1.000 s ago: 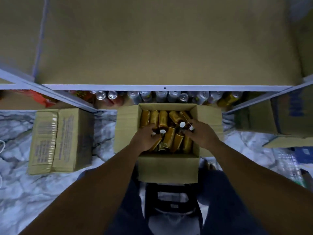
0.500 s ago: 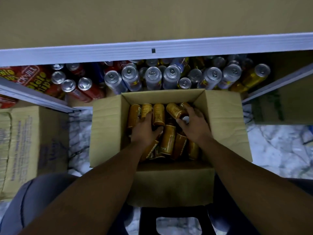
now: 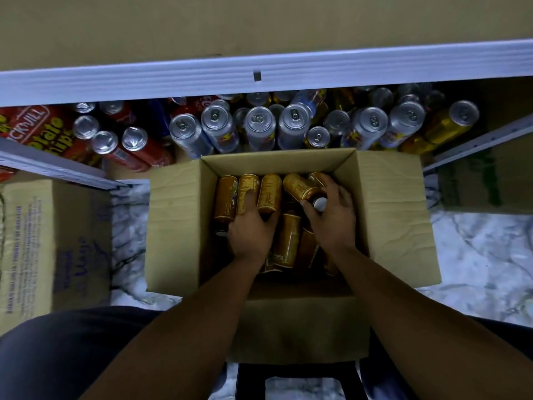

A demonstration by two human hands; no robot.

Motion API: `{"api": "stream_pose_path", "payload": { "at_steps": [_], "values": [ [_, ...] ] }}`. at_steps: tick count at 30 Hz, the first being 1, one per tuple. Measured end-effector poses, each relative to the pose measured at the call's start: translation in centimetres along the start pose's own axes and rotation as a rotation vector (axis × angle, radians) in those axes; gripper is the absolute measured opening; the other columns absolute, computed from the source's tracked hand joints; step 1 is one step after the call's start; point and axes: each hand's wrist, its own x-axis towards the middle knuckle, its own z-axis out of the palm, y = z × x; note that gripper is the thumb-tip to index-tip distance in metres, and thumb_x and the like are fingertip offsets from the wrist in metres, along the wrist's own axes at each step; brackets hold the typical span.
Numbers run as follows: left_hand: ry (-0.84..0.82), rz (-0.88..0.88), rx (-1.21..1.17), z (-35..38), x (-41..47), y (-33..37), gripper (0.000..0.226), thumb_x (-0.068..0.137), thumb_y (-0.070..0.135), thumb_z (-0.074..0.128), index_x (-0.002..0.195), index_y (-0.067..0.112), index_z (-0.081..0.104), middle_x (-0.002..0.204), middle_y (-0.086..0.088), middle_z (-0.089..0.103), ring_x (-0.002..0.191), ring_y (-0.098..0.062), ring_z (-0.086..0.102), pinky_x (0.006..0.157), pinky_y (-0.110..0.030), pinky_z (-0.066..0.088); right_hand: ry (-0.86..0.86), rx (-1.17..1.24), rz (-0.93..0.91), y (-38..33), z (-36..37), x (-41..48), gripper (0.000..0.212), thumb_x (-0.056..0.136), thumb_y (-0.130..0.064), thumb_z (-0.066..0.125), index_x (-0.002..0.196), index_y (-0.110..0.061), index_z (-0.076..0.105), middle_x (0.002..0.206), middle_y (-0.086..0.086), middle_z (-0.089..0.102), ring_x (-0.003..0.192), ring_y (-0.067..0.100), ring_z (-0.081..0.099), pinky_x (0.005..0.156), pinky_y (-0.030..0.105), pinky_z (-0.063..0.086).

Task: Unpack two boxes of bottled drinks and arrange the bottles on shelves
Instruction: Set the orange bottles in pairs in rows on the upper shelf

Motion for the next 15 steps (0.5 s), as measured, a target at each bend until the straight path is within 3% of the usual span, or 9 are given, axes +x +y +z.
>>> {"api": "stream_pose_path", "payload": {
  "at_steps": [4, 8, 13, 15],
  "values": [
    [0.125, -0.011, -0.19, -0.5, -1.2, -0.4, 0.071, 0.091, 0.039, 0.076, 0.15, 0.022, 0.041, 0.118, -0.012, 0.072, 0.105, -0.031, 0.071, 0.082, -0.04, 0.057, 0.053, 0.117, -0.033, 0.5, 0.2, -0.3, 0.064, 0.094, -0.032, 0.071, 0.151, -0.025, 0.042, 0.144, 0.005, 0.055, 0.132, 0.023, 0.049, 0.108, 0.054, 0.044],
    [0.18, 0.033, -0.424, -1.3, 0.6, -1.2, 0.063, 0.087, 0.027, 0.08, 0.143, 0.023, 0.05, 0.124, -0.004, 0.07, 0.113, -0.025, 0.067, 0.089, -0.041, 0.058, 0.105, 0.188, -0.051, 0.1, 0.3, -0.2, 0.061, 0.093, -0.03, 0.071, 0.145, -0.034, 0.039, 0.137, 0.0, 0.06, 0.123, 0.022, 0.055, 0.107, 0.059, 0.043],
    [0.157, 0.108, -0.532, -1.5, 3.7, -1.1, 0.055, 0.087, 0.015, 0.081, 0.136, 0.017, 0.054, 0.128, 0.002, 0.067, 0.122, -0.013, 0.061, 0.1, -0.03, 0.052, 0.064, 0.259, 0.003, -0.9, 0.2, 1.6, 0.069, 0.09, -0.026, 0.078, 0.149, -0.021, 0.043, 0.138, 0.003, 0.057, 0.125, 0.018, 0.055, 0.102, 0.04, 0.05],
    [0.157, 0.083, -0.566, -1.3, 4.5, -0.9, 0.054, 0.086, 0.015, 0.082, 0.133, 0.015, 0.056, 0.127, 0.0, 0.067, 0.121, -0.014, 0.061, 0.099, -0.024, 0.05, 0.076, 0.264, 0.003, -1.2, 0.3, 2.4, 0.063, 0.088, -0.026, 0.081, 0.141, -0.017, 0.048, 0.134, 0.003, 0.059, 0.121, 0.017, 0.057, 0.1, 0.04, 0.052]
  ]
}}
